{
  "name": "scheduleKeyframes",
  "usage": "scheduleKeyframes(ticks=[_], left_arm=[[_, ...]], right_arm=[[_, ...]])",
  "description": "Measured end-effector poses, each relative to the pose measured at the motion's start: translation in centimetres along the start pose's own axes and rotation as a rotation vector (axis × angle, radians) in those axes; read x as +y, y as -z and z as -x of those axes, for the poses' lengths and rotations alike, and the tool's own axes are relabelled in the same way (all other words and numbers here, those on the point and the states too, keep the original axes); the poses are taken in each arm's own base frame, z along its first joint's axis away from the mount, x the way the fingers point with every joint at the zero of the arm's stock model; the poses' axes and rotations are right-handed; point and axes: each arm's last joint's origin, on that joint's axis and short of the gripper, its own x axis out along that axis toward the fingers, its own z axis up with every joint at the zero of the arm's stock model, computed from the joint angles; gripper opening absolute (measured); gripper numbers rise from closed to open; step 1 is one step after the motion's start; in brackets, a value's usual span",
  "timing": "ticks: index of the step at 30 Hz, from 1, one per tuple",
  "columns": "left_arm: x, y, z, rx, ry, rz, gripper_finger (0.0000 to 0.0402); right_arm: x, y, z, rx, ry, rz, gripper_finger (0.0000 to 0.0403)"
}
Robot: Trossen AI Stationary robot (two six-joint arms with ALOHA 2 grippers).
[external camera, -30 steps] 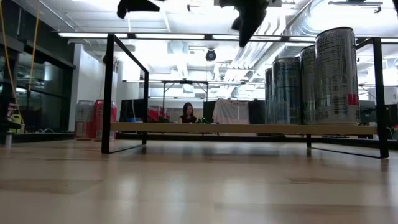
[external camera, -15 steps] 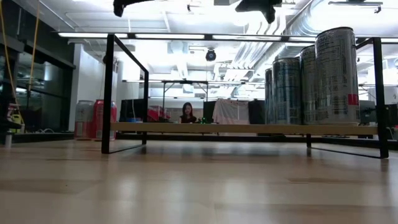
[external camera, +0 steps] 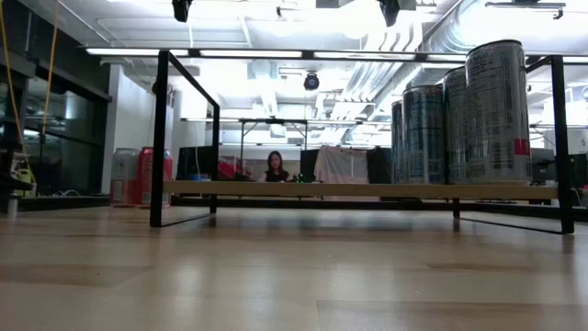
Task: Place canned beverage on shelf
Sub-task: Put the blue soda can on the shelf aligned with the other blue soda cans
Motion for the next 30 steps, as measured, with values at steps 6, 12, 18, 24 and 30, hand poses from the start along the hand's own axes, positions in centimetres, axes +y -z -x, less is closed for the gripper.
scheduleKeyframes(ticks=[6, 12, 18, 24, 30], left_arm=[[0.03, 0.02, 0.00, 0.001, -0.006, -0.052, 0.0148], [0.03, 0.02, 0.00, 0.002, -0.007, -0.053, 0.0148], [0.03, 0.03, 0.00, 0.002, -0.007, -0.054, 0.0148], [0.03, 0.03, 0.00, 0.002, -0.007, -0.054, 0.0148], [0.04, 0.04, 0.00, 0.003, -0.007, -0.054, 0.0148]], right_arm=[[0.05, -0.26, 0.06, -0.007, -0.001, 0.000, 0.0000], [0.04, -0.21, 0.06, -0.002, 0.000, 0.000, 0.0000], [0.04, -0.19, 0.06, 0.001, 0.000, 0.000, 0.0000], [0.04, -0.19, 0.06, 0.001, 0.000, 0.000, 0.0000], [0.04, -0.19, 0.06, 0.001, 0.000, 0.000, 0.0000]])
